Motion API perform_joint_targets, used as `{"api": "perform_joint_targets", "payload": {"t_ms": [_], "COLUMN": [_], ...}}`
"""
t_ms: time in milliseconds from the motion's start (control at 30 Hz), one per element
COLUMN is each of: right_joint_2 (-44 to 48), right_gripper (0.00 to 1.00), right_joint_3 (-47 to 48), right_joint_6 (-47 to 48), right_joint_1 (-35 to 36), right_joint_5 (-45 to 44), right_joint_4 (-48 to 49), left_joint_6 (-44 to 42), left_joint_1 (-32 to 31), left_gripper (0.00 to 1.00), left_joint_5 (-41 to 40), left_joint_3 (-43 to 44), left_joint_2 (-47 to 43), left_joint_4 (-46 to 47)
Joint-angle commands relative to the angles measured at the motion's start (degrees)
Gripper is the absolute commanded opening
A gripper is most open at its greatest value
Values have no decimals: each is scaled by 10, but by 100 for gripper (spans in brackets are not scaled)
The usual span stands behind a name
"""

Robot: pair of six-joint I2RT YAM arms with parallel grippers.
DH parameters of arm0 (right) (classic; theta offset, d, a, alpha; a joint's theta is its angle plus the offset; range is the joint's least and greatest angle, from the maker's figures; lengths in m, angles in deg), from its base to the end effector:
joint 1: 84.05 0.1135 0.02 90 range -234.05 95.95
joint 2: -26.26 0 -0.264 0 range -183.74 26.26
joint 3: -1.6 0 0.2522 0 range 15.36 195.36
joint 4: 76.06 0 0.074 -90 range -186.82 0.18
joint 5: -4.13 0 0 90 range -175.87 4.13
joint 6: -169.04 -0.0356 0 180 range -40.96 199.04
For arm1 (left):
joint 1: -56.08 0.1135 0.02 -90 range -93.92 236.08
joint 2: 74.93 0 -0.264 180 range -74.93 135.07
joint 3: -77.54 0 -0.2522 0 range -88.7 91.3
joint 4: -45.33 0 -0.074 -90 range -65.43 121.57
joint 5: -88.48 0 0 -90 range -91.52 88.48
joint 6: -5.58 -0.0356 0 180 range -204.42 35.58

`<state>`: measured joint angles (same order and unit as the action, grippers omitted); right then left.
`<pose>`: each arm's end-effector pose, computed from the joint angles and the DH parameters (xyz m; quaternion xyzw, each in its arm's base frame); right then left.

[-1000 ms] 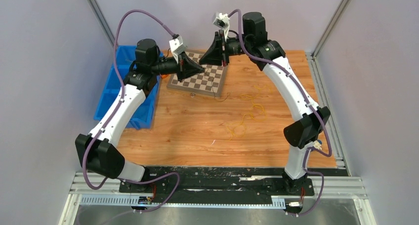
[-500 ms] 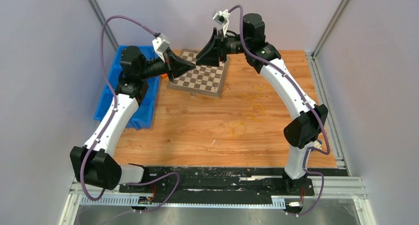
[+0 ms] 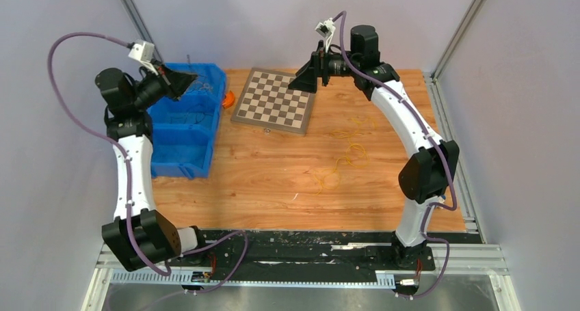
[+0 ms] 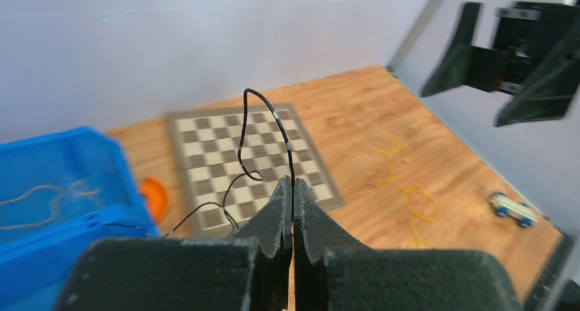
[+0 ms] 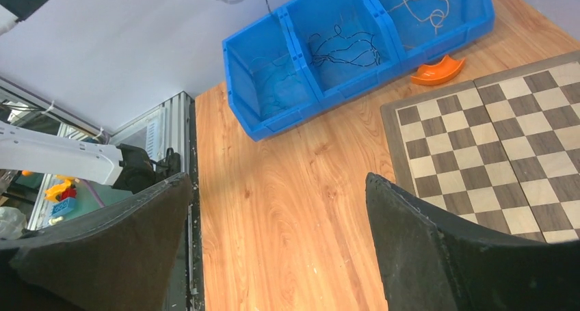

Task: Untangle the cables

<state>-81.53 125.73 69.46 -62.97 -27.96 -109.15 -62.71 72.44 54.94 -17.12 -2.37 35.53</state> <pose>0.3919 0.1834 0.4091 -0.3577 0.6698 0.5127 0.4007 0.2774 0.0505 0.4260 0.1265 0.6853 -0.3551 0.6231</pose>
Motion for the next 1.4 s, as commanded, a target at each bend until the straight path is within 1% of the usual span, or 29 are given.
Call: {"api": "perform_joint_targets", "payload": {"t_ms": [0,67,100,200,333,500,600,700,833,1000,1167,1267,1367], "right_joint_2": [42,41,40,37,36,38,44,51,53,55,66,76,86], "right_gripper": [96,96,96,96,96,96,97,97,97,97,97,97,97], "right_joint_3": [-1,-1,0,0,-6,-10,-20,-32,-38,-46,-63,-74,-87], "right_joint_6": [21,23,24,27,30,31,34,39,40,42,52,61,69], "right_joint_1": [0,0,0,-1,-3,-4,-6,-7,-8,-12,-18,-25,-33], "right_joint_5": [-9,-9,-9,-10,-8,-5,-7,-10,-12,-13,-15,-16,-17], "right_joint_4": [-6,-8,-9,-13,-15,-18,-18,-19,-19,-22,-32,-39,-47], "left_joint_6": [-97,-126,-140,-150,-175,-190,-179,-162,-153,-134,-164,-208,-216], "left_joint_1": [69,113,122,164,185,186,186,184,173,151,139,139,139], "left_gripper": [0,0,0,0,0,0,0,0,0,0,0,0,0], "left_joint_5": [-13,-16,-15,0,0,2,1,-12,-22,-35,-66,-90,-123], "left_joint_3": [41,54,55,56,45,27,26,21,18,6,-2,0,7], "left_joint_2": [-19,-8,-1,14,29,51,65,74,112,171,234,268,280], "left_joint_4": [-100,-125,-130,-135,-128,-99,-93,-64,-44,24,43,28,16]}}
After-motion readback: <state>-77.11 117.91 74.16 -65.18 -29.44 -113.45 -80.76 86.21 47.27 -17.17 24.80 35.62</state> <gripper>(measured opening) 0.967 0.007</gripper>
